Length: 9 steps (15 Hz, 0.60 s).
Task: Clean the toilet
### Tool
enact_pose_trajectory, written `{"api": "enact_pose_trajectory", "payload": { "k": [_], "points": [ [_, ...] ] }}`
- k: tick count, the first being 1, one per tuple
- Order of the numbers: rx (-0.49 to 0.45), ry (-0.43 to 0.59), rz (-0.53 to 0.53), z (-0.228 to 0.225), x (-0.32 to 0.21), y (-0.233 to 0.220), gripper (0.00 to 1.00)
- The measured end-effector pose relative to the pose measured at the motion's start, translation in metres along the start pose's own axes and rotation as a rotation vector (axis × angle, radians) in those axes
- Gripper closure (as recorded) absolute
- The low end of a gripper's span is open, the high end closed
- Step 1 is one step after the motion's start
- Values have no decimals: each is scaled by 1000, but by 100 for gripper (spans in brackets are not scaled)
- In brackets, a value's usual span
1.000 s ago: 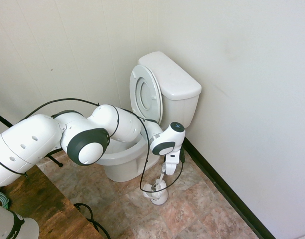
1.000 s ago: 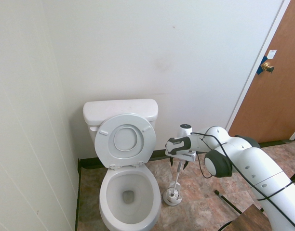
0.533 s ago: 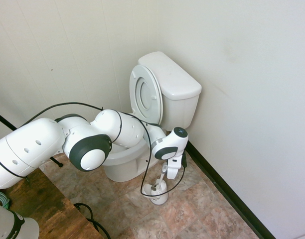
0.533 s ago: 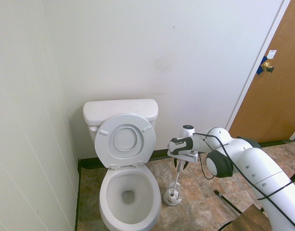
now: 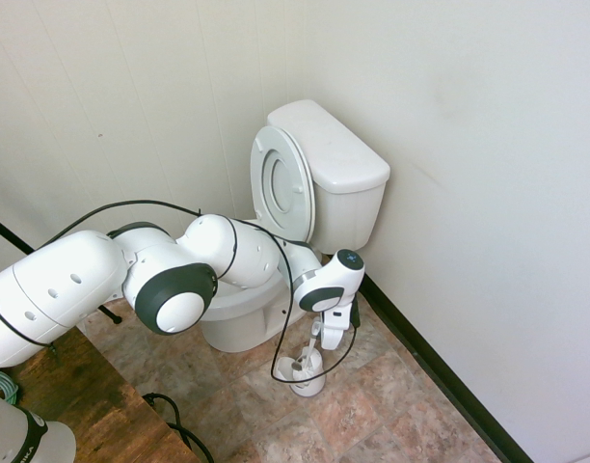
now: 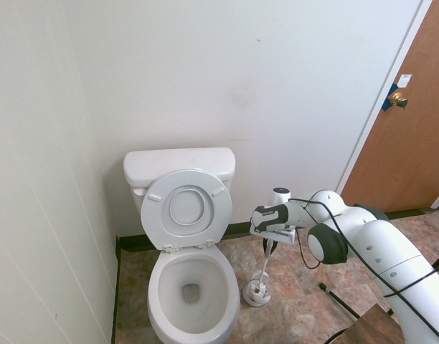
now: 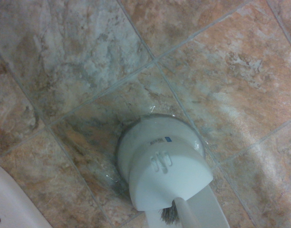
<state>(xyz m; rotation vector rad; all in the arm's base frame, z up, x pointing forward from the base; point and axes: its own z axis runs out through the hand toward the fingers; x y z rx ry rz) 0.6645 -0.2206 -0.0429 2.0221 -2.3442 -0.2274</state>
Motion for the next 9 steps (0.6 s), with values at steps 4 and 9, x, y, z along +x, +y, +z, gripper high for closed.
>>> {"api": "enact_pose_trajectory", "payload": {
  "k": [4,9],
  "points": [
    [0,-4,-12,1,0,0,100],
    [56,6,-90,3,-2,13,100]
  ]
}}
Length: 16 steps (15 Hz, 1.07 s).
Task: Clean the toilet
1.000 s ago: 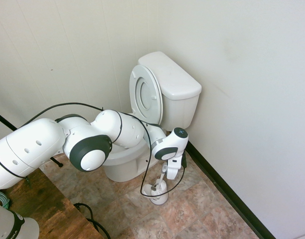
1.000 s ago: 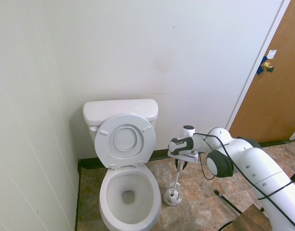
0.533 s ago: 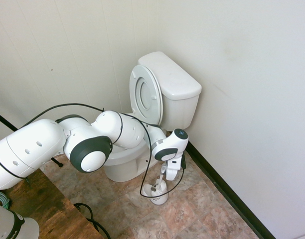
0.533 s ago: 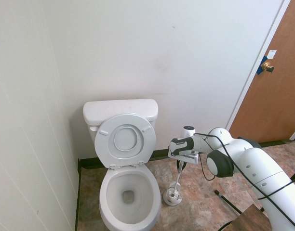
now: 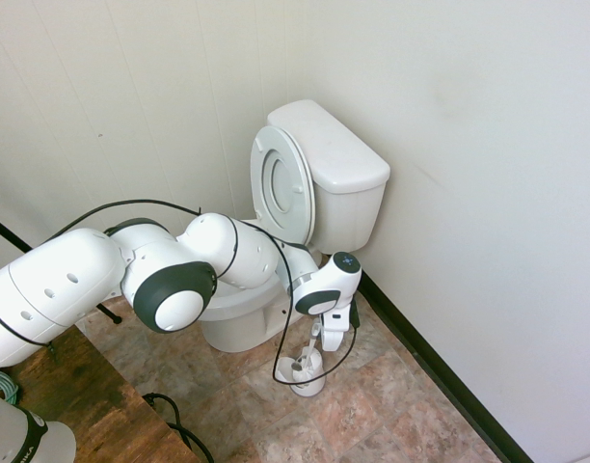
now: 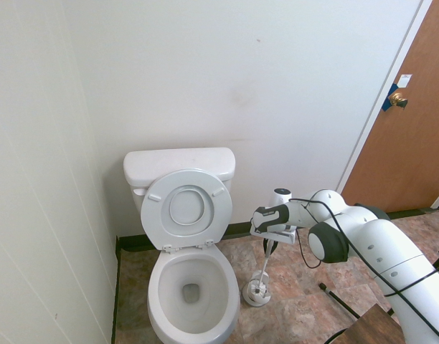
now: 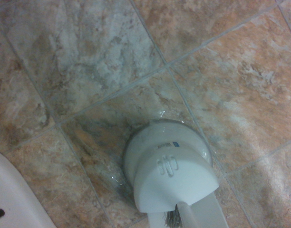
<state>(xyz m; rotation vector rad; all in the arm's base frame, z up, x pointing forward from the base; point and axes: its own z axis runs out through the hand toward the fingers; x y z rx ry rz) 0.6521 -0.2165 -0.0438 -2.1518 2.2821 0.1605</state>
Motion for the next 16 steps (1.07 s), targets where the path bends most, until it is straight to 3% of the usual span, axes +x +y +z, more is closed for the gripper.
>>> {"api": "enact_pose_trajectory", "payload": {
  "k": [10,16],
  "points": [
    [82,24,-61,2,-32,93,100],
    [131,26,-101,-60,-53,138,100]
  ]
}}
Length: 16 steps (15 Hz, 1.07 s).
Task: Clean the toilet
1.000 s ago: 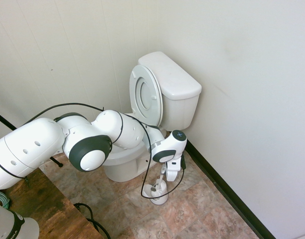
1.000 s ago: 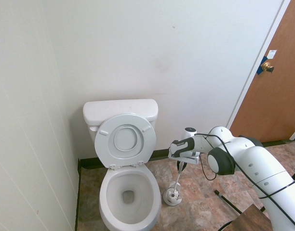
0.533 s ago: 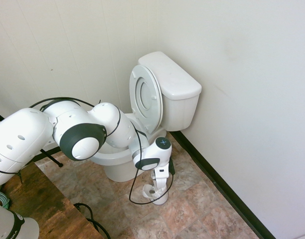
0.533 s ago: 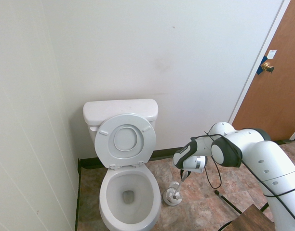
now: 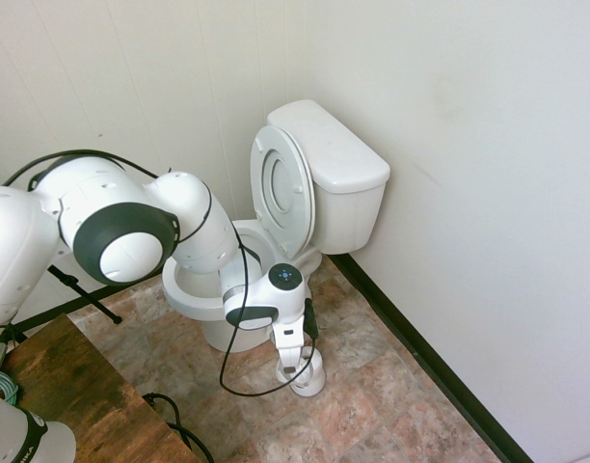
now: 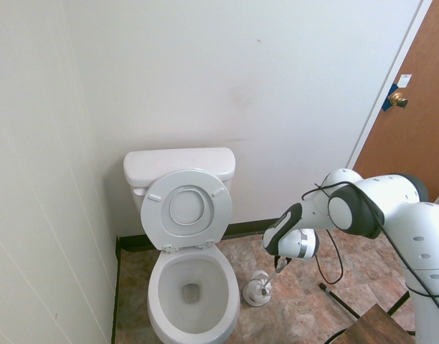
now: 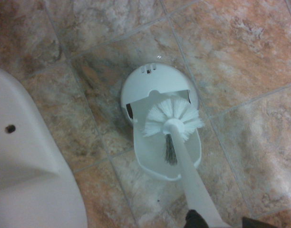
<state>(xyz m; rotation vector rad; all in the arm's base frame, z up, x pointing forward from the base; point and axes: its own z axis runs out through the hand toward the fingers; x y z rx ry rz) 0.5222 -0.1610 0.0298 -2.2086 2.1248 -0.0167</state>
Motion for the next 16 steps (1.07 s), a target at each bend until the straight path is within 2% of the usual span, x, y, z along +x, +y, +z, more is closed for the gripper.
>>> {"api": "enact_pose_trajectory", "payload": {
  "k": [4,8,12,16],
  "points": [
    [38,10,-53,-73,-11,28,100],
    [118,42,-82,-140,-23,67,100],
    [202,60,-144,-219,-41,68,100],
    [197,96,-243,-293,-96,63,100]
  ]
}}
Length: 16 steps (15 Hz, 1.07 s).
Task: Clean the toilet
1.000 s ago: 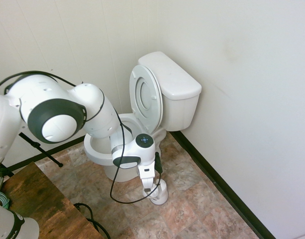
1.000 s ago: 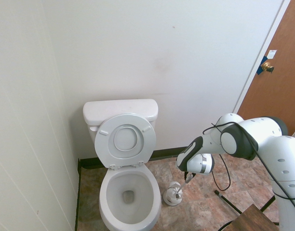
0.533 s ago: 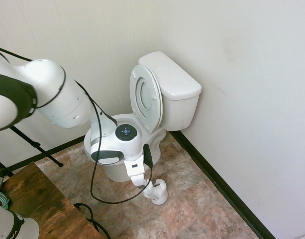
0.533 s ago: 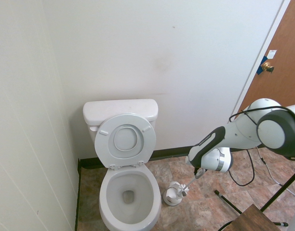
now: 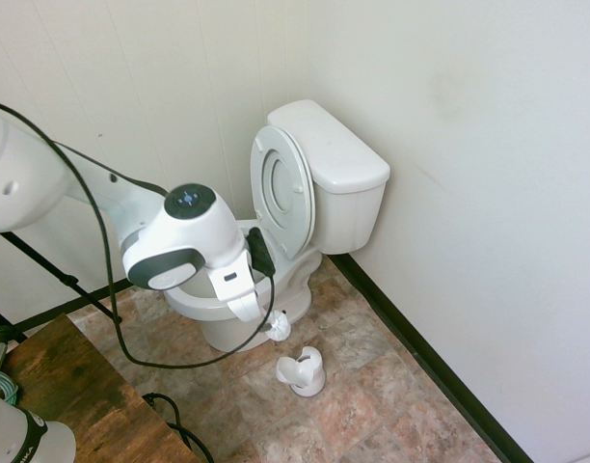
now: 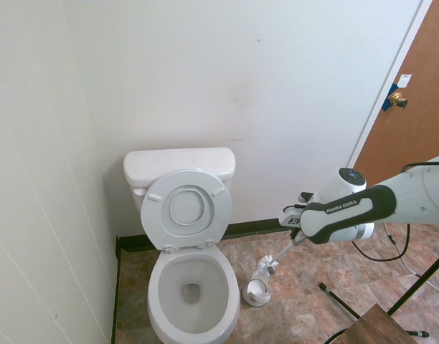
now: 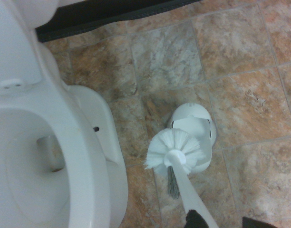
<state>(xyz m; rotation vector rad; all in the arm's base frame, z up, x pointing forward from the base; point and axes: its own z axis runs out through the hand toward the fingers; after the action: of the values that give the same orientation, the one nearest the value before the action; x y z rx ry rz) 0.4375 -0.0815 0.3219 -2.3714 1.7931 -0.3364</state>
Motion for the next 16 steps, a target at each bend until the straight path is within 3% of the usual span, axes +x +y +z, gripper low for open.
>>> {"api": "enact_pose_trajectory", "payload": {
  "k": [5,7,16],
  "points": [
    [43,-39,-155,-120,-108,-38,100],
    [71,-55,-189,-132,-131,-50,100],
    [74,-133,-231,-20,-168,-138,100]
  ]
}}
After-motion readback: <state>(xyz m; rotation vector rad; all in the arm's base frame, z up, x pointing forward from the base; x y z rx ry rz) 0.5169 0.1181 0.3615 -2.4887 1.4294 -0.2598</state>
